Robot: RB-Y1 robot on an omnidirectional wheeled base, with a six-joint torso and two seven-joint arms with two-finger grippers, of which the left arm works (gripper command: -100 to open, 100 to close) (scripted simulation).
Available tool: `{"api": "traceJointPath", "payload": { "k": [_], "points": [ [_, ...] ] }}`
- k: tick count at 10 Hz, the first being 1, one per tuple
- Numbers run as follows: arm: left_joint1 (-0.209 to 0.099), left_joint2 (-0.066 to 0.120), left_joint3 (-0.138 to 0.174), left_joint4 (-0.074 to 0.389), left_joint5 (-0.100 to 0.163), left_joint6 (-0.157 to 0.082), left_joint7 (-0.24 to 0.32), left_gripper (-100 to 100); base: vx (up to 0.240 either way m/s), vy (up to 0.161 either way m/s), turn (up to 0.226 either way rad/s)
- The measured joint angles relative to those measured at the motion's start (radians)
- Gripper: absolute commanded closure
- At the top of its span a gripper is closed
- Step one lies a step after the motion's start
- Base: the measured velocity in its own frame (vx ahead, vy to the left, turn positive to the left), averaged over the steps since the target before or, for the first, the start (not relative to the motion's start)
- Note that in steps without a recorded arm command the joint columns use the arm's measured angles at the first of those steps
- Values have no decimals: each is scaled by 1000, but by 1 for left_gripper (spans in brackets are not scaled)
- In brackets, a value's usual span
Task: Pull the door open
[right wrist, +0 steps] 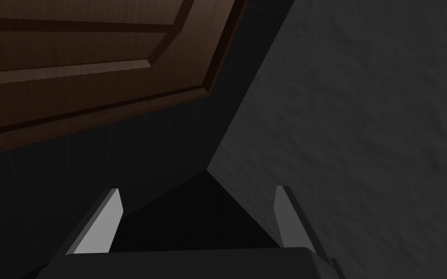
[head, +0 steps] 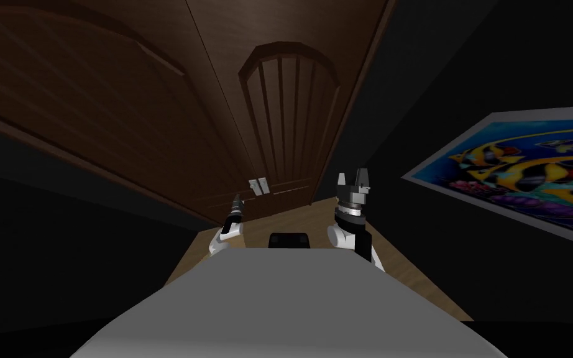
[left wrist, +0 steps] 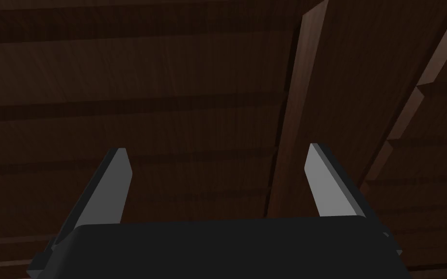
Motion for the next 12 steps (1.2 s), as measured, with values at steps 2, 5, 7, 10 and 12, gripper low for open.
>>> {"api": "traceJointPath", "payload": {
  "k": [2, 5, 7, 10, 12],
  "points": [
    [-10, -9, -33, -19, -3, -2, 6, -100, -82, -92, -87],
    [10, 2, -3, -18, 1, 9, 3, -100, -17, 50, 151],
    [16, 20, 32, 19, 6, 0, 2, -100, 80, 85, 107],
    [23, 25, 58, 33, 8, -6, -3, -100, 167, 79, -38],
    [5, 14, 46, 37, 5, -12, -6, -100, 225, -1, -132]
  ]
}}
